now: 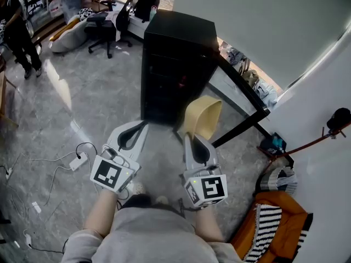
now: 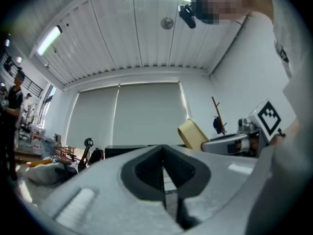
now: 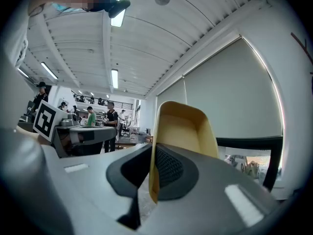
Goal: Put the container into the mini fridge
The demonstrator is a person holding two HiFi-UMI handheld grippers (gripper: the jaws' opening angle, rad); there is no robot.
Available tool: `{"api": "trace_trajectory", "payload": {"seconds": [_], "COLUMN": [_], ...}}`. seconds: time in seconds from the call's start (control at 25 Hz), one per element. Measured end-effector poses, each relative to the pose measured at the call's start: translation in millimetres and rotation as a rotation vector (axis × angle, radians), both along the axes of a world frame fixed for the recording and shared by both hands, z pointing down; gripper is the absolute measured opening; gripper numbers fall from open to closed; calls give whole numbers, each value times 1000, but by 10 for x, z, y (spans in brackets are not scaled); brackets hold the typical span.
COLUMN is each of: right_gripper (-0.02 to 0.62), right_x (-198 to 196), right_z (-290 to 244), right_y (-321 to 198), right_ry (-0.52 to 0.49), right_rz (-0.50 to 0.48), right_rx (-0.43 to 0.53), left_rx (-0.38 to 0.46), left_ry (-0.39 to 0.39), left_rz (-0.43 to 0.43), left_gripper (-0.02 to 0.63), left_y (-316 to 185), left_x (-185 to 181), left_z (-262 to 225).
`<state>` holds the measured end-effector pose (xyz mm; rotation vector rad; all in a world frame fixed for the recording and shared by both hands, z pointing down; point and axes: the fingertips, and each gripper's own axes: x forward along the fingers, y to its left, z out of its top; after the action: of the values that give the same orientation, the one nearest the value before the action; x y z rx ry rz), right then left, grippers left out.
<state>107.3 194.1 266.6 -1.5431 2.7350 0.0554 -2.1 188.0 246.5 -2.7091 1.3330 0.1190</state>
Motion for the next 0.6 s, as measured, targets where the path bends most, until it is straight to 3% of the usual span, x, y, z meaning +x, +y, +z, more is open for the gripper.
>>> {"api": "trace_trajectory", "payload": {"seconds": [0.6], "right_gripper": [18], "right_x": [-282], "right_z": [60], "right_y": [-604], "right_ry": [0], "right_rz": [6], "right_rx": [-23], "left_rx": [24], "left_ry": [-7], "left_rz": [71], "left_gripper": [2], "left_y": [-563], "left_x": [-279], "left_z": [-29]}}
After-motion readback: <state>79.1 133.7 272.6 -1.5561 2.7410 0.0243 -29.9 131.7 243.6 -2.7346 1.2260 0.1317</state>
